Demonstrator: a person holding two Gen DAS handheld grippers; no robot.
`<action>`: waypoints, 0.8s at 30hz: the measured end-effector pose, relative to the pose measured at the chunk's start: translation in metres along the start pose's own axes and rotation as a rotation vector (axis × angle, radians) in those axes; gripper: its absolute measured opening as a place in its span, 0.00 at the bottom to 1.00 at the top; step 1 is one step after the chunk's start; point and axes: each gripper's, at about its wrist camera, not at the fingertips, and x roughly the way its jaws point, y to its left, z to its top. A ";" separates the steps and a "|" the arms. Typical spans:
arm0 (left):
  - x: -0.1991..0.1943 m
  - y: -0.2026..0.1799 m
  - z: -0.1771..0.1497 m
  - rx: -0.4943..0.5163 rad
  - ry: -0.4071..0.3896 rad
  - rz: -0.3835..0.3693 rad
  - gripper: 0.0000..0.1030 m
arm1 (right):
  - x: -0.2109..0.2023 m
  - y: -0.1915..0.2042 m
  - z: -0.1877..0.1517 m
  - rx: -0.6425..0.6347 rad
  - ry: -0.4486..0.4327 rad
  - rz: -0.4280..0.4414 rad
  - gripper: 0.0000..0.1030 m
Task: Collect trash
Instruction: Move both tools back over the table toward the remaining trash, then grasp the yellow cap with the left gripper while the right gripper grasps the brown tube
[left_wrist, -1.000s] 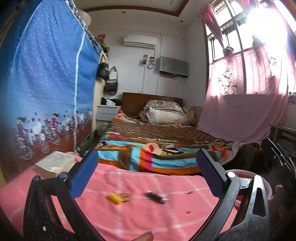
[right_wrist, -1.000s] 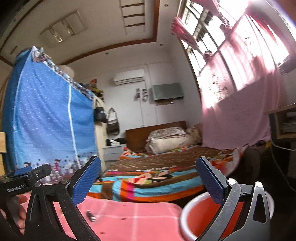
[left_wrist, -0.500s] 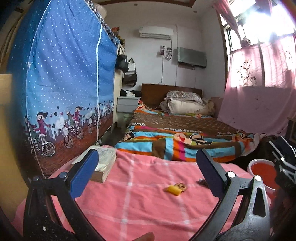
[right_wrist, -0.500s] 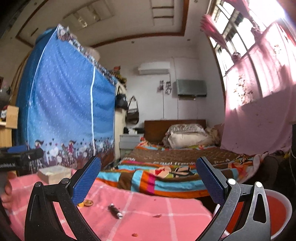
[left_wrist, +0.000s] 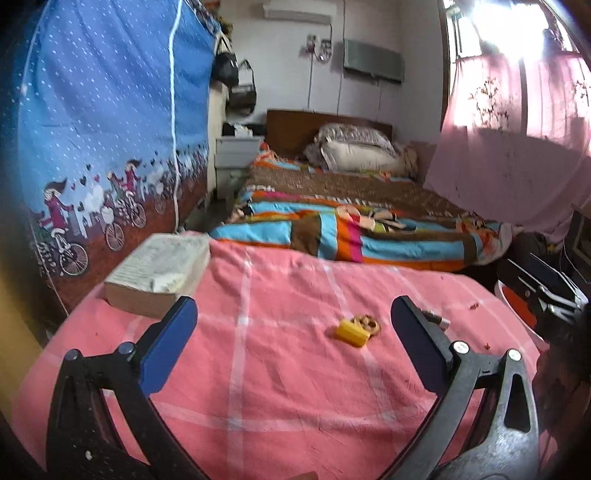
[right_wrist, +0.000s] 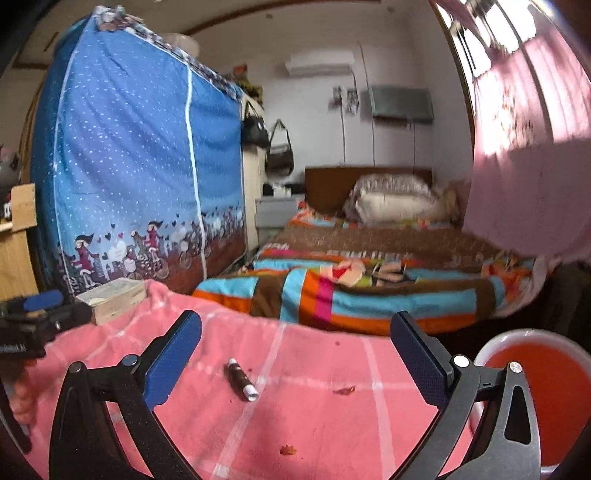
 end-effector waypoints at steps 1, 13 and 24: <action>0.003 -0.001 -0.001 0.003 0.017 -0.009 1.00 | 0.003 -0.002 0.000 0.011 0.018 0.010 0.97; 0.048 -0.017 -0.002 0.058 0.246 -0.154 0.74 | 0.042 0.000 -0.011 0.054 0.266 0.126 0.52; 0.082 -0.035 -0.005 0.112 0.376 -0.214 0.49 | 0.065 0.008 -0.026 0.032 0.439 0.183 0.26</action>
